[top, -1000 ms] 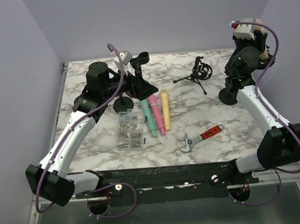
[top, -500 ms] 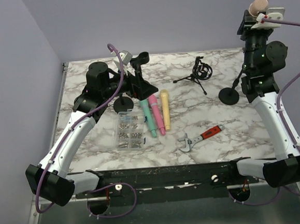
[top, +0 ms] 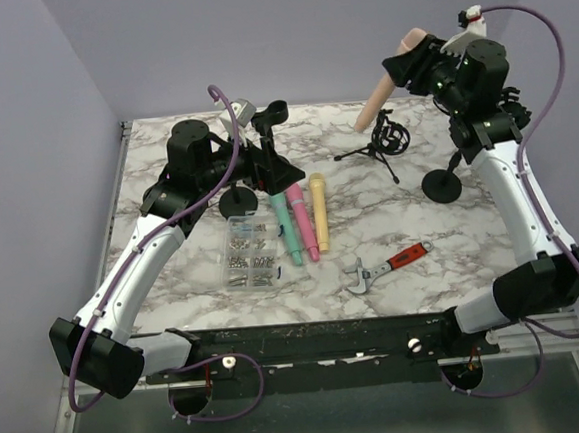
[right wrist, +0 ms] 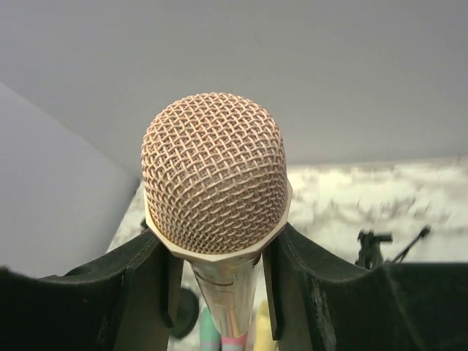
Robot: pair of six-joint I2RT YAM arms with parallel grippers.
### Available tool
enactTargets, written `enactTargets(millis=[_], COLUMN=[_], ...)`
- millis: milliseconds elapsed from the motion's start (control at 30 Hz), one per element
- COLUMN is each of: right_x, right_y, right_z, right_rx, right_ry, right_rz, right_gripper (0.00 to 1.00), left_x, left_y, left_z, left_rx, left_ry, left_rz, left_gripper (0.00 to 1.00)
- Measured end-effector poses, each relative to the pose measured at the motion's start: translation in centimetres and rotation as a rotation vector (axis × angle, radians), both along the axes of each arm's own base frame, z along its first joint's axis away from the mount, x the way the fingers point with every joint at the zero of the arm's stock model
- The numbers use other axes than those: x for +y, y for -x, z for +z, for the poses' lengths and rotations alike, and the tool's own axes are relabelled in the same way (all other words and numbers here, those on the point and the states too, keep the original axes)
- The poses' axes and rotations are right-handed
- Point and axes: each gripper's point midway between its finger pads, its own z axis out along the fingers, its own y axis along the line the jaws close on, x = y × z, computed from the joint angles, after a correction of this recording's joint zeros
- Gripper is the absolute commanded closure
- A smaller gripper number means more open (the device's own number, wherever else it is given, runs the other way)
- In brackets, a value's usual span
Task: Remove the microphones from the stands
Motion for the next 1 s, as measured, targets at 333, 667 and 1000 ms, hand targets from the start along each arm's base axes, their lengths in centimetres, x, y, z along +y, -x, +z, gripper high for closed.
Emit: enactTargets(millis=[333,667,1000], right_x=[5.6,13.9,11.0], right_y=[-0.9,4.7,3.5], right_z=[-17.8,-29.2,-35.7], right_rx=[0.690,1.013,1.136], right_ry=[0.087,0.326,0.446], right_rz=[0.167,0.289,0.102], right_gripper=[0.85,0.85,0.82], left_x=[0.0,-0.1,-0.1], left_y=[-0.1,-0.1,-0.1], left_z=[-0.2,-0.3,-0.3], left_rx=[0.006,0.008,0.008], left_ry=[-0.002,-0.003,-0.003], left_rz=[0.000,0.000,0.000], left_gripper=[0.01,0.01,0.01])
